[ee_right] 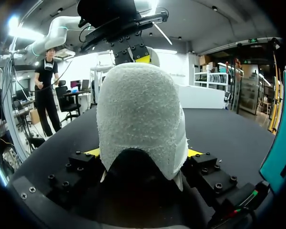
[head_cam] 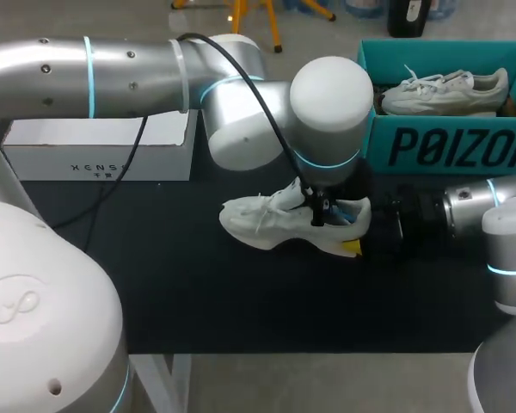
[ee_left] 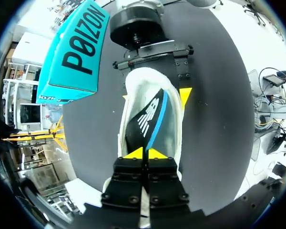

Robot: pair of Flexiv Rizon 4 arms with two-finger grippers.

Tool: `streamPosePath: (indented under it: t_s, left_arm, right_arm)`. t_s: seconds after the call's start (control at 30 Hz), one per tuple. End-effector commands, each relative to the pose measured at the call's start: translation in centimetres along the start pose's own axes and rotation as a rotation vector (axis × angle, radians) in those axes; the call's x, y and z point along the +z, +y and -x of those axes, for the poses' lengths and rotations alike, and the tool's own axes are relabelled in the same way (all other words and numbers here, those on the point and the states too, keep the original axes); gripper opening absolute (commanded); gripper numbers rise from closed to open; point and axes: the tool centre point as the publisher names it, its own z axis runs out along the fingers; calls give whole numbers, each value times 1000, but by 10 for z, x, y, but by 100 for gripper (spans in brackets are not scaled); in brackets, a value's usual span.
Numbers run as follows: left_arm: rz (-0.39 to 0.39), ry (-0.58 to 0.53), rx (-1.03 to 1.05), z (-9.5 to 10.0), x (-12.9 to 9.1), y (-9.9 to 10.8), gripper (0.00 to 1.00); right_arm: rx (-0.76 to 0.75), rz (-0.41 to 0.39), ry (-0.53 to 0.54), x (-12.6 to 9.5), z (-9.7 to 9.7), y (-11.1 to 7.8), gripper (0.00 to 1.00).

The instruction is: Take the shoe out of the shoebox, open the shoe tongue, remove and reinsert the insole, then place the shoe into the shoebox

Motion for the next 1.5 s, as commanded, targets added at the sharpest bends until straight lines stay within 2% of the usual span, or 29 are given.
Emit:
streamPosePath:
  t_s: [0.03,0.3,0.63,0.97,1.23,1.5]
  left_arm:
    - [-3,-20,-34,-3,-18,11,0]
    - [-46,-47,-91,-6,-34,19,0]
    - [-100,-85,-46,-6,-47,-13,0]
    - [-77,-86,-22,-7,-24,-47,0]
    - [-130,-132,-21,-2,-37,-69,0]
    - [-186,-183,-47,5,-60,-71,0]
  right_arm:
    - [1,-3,-3,3,0,-3,0]
    - [1,-3,-3,3,0,-3,0]
    - [1,-3,-3,3,0,-3,0]
    - [1,-3,-3,3,0,-3,0]
    - [1,-3,-3,3,0,-3,0]
    - [1,-3,-3,3,0,-3,0]
